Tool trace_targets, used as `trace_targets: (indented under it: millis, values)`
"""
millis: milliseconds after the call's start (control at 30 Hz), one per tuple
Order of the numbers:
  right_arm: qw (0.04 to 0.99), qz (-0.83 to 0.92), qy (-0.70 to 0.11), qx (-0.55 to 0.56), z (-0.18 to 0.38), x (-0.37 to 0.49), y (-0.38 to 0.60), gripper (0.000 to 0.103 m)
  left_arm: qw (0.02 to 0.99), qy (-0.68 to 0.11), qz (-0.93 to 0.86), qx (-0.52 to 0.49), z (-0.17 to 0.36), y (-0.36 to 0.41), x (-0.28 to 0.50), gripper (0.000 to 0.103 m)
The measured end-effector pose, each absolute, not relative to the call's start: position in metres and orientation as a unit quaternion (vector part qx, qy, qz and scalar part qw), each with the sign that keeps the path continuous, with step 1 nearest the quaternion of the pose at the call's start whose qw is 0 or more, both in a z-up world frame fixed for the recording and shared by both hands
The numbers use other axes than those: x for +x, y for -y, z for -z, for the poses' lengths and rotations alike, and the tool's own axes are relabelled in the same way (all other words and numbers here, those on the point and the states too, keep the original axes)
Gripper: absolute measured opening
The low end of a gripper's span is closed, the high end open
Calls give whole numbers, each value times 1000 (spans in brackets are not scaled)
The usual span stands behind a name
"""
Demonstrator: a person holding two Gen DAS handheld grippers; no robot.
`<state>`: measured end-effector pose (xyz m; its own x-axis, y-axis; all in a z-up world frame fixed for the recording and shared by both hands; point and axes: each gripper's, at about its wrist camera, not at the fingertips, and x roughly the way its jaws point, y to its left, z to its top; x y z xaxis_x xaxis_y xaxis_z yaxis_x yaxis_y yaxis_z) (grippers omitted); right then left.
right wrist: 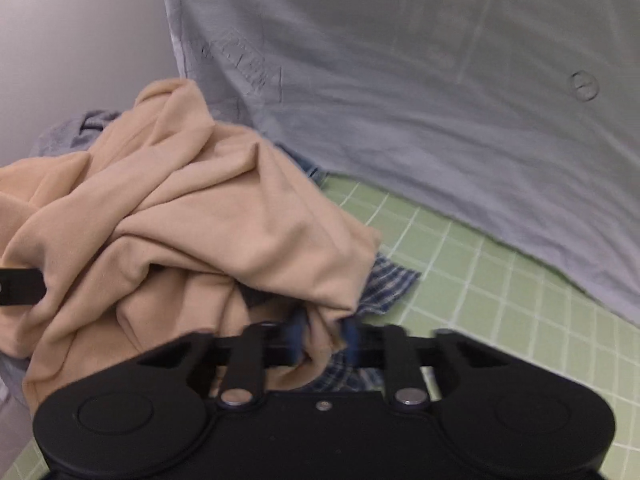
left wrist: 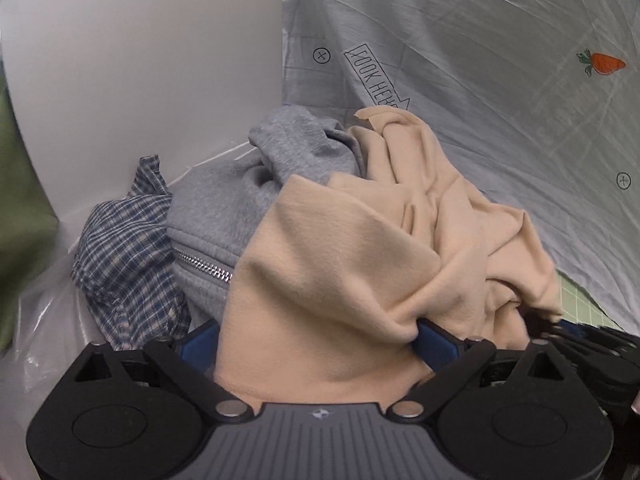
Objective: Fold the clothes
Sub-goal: 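Reach into the pile and grasp the beige sweatshirt with the right gripper, then pull the beige sweatshirt onto the mat with the right gripper while the left gripper grasps it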
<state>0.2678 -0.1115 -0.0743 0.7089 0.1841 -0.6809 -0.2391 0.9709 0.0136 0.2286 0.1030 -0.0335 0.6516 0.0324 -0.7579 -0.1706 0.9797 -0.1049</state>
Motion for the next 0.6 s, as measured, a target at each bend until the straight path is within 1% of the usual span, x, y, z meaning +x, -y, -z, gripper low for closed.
trace_targets:
  millis: [100, 333, 600]
  values:
    - [934, -96, -342, -30, 62, 246, 129, 11, 906, -411, -62, -76, 23, -97, 217, 93]
    - [948, -18, -316, -27, 38, 158, 200, 11, 911, -402, -57, -70, 0, -73, 162, 93]
    - [921, 105, -376, -8, 56, 21, 328, 11, 900, -434, -6, -49, 3, 2, 82, 94]
